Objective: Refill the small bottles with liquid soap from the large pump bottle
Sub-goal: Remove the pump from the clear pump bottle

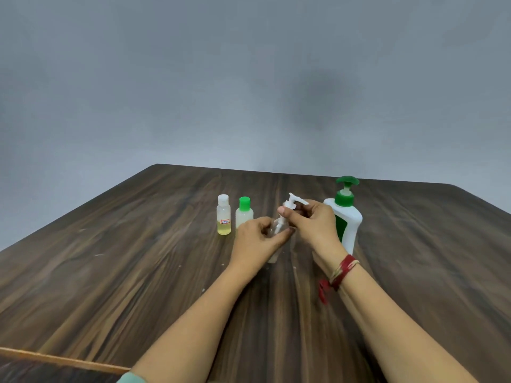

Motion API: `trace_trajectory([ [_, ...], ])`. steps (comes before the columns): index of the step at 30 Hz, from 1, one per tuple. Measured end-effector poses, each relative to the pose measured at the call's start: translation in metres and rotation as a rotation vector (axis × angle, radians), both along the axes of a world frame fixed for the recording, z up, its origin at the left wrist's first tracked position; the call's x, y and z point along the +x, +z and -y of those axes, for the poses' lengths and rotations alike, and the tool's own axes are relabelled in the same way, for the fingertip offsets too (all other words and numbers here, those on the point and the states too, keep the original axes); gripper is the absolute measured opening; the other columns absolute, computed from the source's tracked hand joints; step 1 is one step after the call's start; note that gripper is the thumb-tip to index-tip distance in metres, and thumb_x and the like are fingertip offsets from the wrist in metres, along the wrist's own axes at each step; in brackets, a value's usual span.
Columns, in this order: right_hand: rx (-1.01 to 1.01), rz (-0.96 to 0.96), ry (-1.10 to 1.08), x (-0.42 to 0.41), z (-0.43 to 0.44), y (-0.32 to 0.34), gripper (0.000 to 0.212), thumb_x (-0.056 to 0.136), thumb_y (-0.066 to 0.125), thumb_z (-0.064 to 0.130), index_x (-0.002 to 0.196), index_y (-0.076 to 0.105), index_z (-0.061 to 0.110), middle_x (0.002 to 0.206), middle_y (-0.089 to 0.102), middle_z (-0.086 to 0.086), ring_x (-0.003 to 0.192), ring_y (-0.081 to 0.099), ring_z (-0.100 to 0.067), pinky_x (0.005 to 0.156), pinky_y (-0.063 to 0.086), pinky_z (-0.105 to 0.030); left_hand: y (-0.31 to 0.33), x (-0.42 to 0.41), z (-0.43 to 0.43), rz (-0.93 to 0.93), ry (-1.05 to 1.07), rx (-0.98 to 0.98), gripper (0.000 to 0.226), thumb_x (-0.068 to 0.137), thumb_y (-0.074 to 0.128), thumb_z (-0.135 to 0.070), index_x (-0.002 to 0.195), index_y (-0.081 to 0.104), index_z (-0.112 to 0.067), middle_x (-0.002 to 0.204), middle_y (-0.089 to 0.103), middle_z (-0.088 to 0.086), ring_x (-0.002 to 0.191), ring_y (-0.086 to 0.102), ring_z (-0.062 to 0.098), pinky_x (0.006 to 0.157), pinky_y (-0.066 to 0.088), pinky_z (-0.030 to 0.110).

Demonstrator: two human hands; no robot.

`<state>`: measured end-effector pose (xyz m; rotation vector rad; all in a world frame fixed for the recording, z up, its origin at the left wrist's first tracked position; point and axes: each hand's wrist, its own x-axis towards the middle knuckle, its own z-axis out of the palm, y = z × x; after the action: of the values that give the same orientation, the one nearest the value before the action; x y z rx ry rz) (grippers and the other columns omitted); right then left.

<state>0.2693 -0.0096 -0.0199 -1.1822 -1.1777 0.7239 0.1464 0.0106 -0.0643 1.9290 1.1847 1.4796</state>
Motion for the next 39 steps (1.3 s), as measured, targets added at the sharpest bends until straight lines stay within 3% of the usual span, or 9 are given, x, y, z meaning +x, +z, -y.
trace_trajectory([
  [5,0.061,-0.272,0.267,0.001,0.003,0.005,0.035,0.087,0.064,-0.002,0.117,0.060,0.015,0.088,0.076,-0.003,0.082,0.071,-0.014,0.077,0.058,-0.028,0.001,0.004,0.000,0.200,-0.110,-0.017,0.039,0.073,0.072,-0.048,0.056,0.053,-0.019,0.050,0.044,-0.011,0.053,0.041,0.004,0.052,0.031,0.025],
  [8,0.042,-0.362,0.332,0.003,0.004,0.003,0.056,0.092,0.056,-0.003,0.137,0.043,0.026,0.106,0.072,-0.006,0.094,0.067,-0.018,0.081,0.056,-0.028,-0.002,0.005,-0.002,0.174,-0.104,0.020,0.052,0.072,0.068,-0.057,0.068,0.061,-0.005,0.056,0.052,0.006,0.055,0.046,0.014,0.053,0.036,0.034],
  [11,0.065,-0.331,0.181,0.001,0.005,0.003,0.056,0.093,0.047,-0.012,0.131,0.044,0.029,0.103,0.064,-0.003,0.090,0.063,-0.015,0.073,0.053,-0.022,-0.002,0.004,0.000,0.133,-0.070,0.061,0.051,0.075,0.067,-0.056,0.076,0.065,-0.005,0.067,0.061,0.014,0.064,0.056,0.029,0.056,0.043,0.041],
  [17,0.208,-0.090,0.038,-0.002,0.011,-0.004,0.034,0.094,0.060,0.009,0.124,0.052,0.022,0.082,0.067,-0.004,0.085,0.066,-0.015,0.082,0.053,-0.027,0.000,0.003,0.006,0.104,0.016,0.092,0.033,0.081,0.074,-0.036,0.059,0.050,-0.029,0.051,0.045,-0.011,0.052,0.040,0.004,0.050,0.030,0.023],
  [23,0.201,0.031,0.042,-0.005,0.015,-0.005,0.053,0.085,0.074,0.025,0.130,0.046,0.027,0.095,0.071,-0.004,0.092,0.068,-0.014,0.081,0.055,-0.023,-0.002,0.004,0.006,-0.018,0.021,0.130,0.026,0.079,0.063,-0.049,0.068,0.060,-0.026,0.055,0.053,-0.012,0.053,0.048,0.005,0.050,0.034,0.021],
  [26,0.211,0.028,0.070,-0.007,0.018,-0.003,0.054,0.085,0.073,0.021,0.130,0.045,0.028,0.099,0.070,-0.002,0.092,0.068,-0.009,0.077,0.055,-0.019,-0.003,0.006,0.007,-0.042,-0.002,0.136,0.040,0.075,0.056,-0.054,0.086,0.069,-0.018,0.059,0.056,-0.011,0.055,0.052,0.003,0.052,0.036,0.020],
  [29,0.218,0.030,0.065,-0.004,0.016,-0.001,0.052,0.087,0.072,0.016,0.130,0.046,0.028,0.099,0.068,0.005,0.093,0.067,-0.008,0.079,0.053,-0.021,-0.001,0.005,0.005,-0.023,-0.002,0.141,0.023,0.078,0.064,-0.045,0.069,0.059,-0.024,0.054,0.050,-0.011,0.052,0.048,0.002,0.049,0.031,0.019],
  [31,0.208,0.064,0.006,-0.002,0.014,-0.003,0.052,0.085,0.073,0.016,0.129,0.048,0.027,0.096,0.063,0.009,0.091,0.064,-0.008,0.084,0.054,-0.027,-0.001,0.005,0.006,-0.028,0.010,0.143,0.031,0.080,0.069,-0.038,0.061,0.045,-0.031,0.050,0.046,-0.012,0.050,0.045,0.002,0.049,0.027,0.018],
  [39,0.299,-0.042,0.021,0.007,0.012,0.005,0.054,0.089,0.065,0.000,0.128,0.042,0.029,0.088,0.069,-0.017,0.086,0.067,-0.014,0.078,0.052,-0.022,-0.003,0.005,0.004,-0.043,-0.043,0.116,0.021,0.082,0.073,-0.036,0.074,0.061,-0.021,0.054,0.048,-0.014,0.054,0.046,0.003,0.050,0.029,0.015],
])
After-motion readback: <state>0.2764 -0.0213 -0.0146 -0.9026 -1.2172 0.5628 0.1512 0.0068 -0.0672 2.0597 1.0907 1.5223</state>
